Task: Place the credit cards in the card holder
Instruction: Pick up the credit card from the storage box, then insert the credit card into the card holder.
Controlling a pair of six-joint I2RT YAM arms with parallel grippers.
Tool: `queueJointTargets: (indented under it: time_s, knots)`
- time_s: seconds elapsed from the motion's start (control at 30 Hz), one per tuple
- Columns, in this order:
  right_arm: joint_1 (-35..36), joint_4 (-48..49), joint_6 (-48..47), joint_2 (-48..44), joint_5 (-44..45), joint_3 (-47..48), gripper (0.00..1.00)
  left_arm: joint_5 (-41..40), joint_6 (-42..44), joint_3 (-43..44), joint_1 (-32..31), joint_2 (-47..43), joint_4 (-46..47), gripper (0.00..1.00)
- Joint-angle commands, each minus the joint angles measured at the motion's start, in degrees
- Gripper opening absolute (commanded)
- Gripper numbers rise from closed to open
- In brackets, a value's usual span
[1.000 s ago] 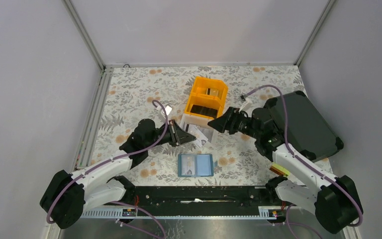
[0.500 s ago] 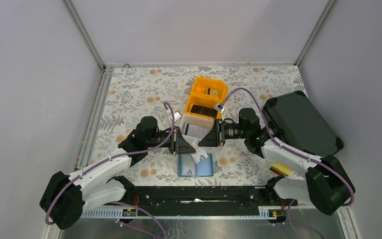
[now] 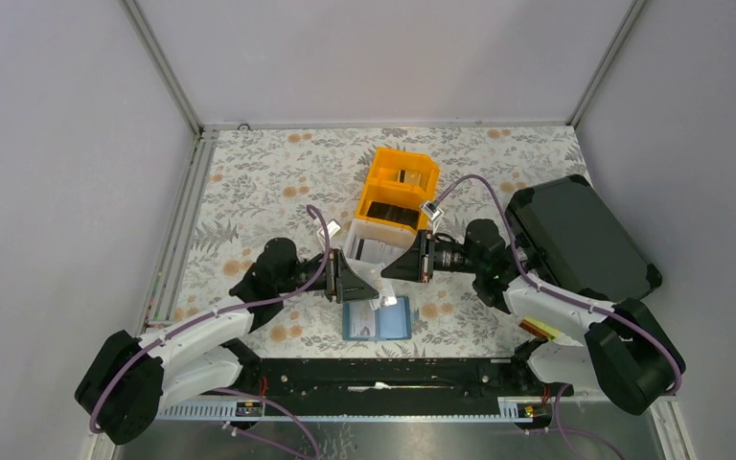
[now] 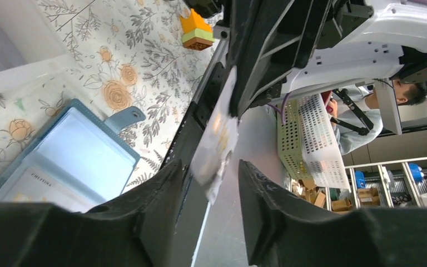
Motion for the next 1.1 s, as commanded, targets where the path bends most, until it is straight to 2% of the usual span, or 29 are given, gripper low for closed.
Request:
queueJointTargets:
  time_s: [0.0, 0.07, 0.17, 0.23, 0.3, 0.37, 0.4, 0.47, 0.6, 0.73, 0.87, 1.07]
  knots:
    - [0.5, 10.9, 4.6, -1.4, 4.7, -2.0, 0.00, -2.6, -10.0, -4.3, 0.1, -0.1, 18.5, 0.37]
    - [0.5, 11.5, 4.7, -1.9, 5.7, -2.5, 0.00, -2.9, -12.2, -5.5, 0.1, 0.6, 22.4, 0.26]
    - [0.5, 8.9, 3.6, -2.4, 6.3, -2.1, 0.00, -3.7, -12.9, -6.1, 0.1, 0.6, 23.3, 0.07]
    - [0.4, 5.9, 2.5, -2.9, 7.0, -2.2, 0.00, -4.4, -12.8, -6.5, 0.1, 0.3, 22.4, 0.00]
    - [0.4, 1.5, 0.8, -4.3, 8.3, -2.1, 0.33, -4.9, -11.8, -6.8, 0.1, 0.0, 19.3, 0.00]
    - [0.5, -5.0, -2.4, -6.3, 10.2, -1.8, 0.55, -5.4, -9.8, -6.9, 0.1, -0.8, 13.7, 0.00]
    - [0.4, -9.8, -4.3, -7.6, 11.7, -1.5, 0.61, -6.0, -8.2, -6.9, 0.1, -1.5, 9.4, 0.00]
    - [0.4, -20.7, -8.6, -10.8, 17.0, -0.7, 0.66, -8.0, -3.8, -6.2, 0.0, -3.3, -1.5, 0.00]
    - [0.6, -42.8, -13.3, -16.5, 28.9, 0.5, 0.68, -12.3, 4.8, -3.1, -0.5, -5.9, -22.4, 0.00]
    - [3.0, -56.2, -11.7, -17.6, 37.3, -0.4, 0.55, -13.3, 5.5, -1.9, -2.8, -4.3, -29.0, 0.00]
    - [7.7, -58.2, -8.1, -15.0, 45.0, -1.2, 0.53, -16.2, 4.0, -1.3, -6.2, -0.9, -29.0, 0.00]
    - [10.9, -55.5, -5.7, -12.1, 46.9, -1.7, 0.53, -19.5, 1.6, -0.1, -7.2, 3.7, -25.5, 0.00]
